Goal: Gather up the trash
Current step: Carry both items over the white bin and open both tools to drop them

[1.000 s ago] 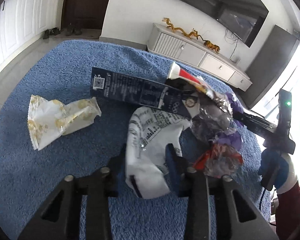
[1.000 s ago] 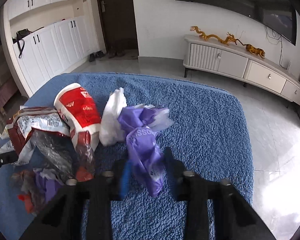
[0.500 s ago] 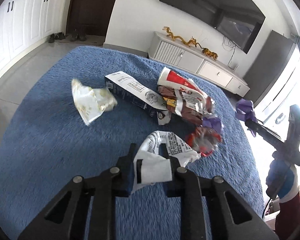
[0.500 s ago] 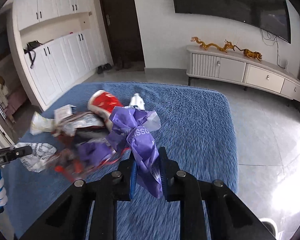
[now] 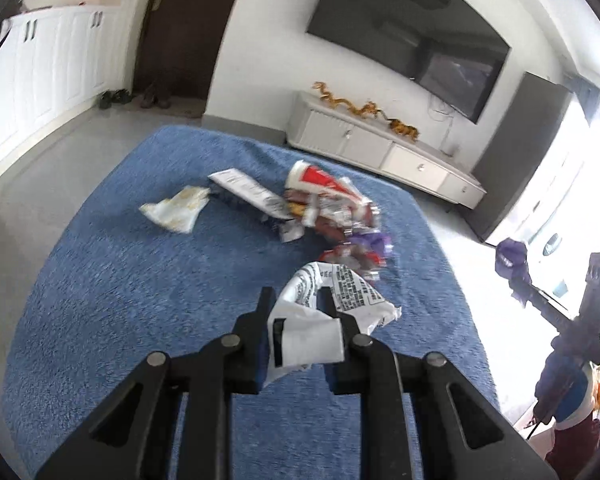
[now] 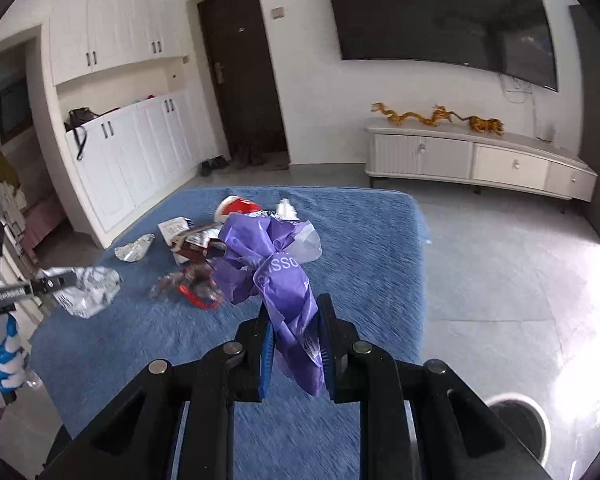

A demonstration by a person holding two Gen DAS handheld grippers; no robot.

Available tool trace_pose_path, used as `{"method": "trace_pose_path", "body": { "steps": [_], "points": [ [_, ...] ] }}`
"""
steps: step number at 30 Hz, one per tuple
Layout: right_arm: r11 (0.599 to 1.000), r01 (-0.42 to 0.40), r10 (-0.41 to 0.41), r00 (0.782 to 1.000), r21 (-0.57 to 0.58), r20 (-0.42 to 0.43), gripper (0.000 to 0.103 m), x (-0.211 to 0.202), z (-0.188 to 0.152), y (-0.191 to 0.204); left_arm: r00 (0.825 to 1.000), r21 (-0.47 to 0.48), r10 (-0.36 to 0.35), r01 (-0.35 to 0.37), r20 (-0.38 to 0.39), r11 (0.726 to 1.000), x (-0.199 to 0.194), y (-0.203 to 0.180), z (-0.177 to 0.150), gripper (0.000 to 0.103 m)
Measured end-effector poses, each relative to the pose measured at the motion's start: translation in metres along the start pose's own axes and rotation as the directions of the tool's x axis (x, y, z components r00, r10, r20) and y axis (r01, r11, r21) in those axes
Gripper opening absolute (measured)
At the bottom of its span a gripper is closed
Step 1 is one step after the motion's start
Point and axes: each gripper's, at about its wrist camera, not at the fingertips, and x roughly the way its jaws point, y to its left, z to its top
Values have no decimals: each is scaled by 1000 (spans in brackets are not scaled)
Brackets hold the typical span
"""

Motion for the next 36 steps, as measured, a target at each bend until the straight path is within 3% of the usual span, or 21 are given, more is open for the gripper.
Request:
{"method": "trace_pose_path", "body": {
  "steps": [5, 10, 14, 20, 27, 34, 35, 36],
  "points": [
    [994, 80, -82, 996, 69, 19, 19, -38, -26, -39, 998, 96, -63, 65, -19, 993, 6, -54, 3, 19],
    [969, 186, -186, 982, 164, -12, 19, -64, -63, -96, 984, 216, -149, 167, -99, 962, 37, -134, 3, 20],
    [930, 265, -255, 964, 255, -70, 19, -73, -99, -144, 964, 329, -191, 243, -183, 913, 70, -209, -8, 20],
    [877, 323, -281, 945, 357, -167, 19, -65, -145, -201, 930, 449, -204, 330, -306, 830, 133, -320, -35, 20],
    [823, 377, -282, 920, 424, -271, 19, -45, -181, -256, 890, 486, -182, 387, -417, 784, 200, -407, -71, 21],
    [783, 419, -289, 900, 459, -327, 25, -29, -199, -280, 836, 435, -208, 456, -507, 777, 251, -449, -96, 23],
    [780, 422, -290, 898, 462, -331, 28, -28, -200, -282, 827, 424, -211, 465, -520, 777, 256, -454, -99, 24],
    [777, 426, -292, 896, 464, -335, 29, -28, -202, -283, 820, 415, -214, 471, -530, 778, 259, -454, -102, 32]
  ]
}}
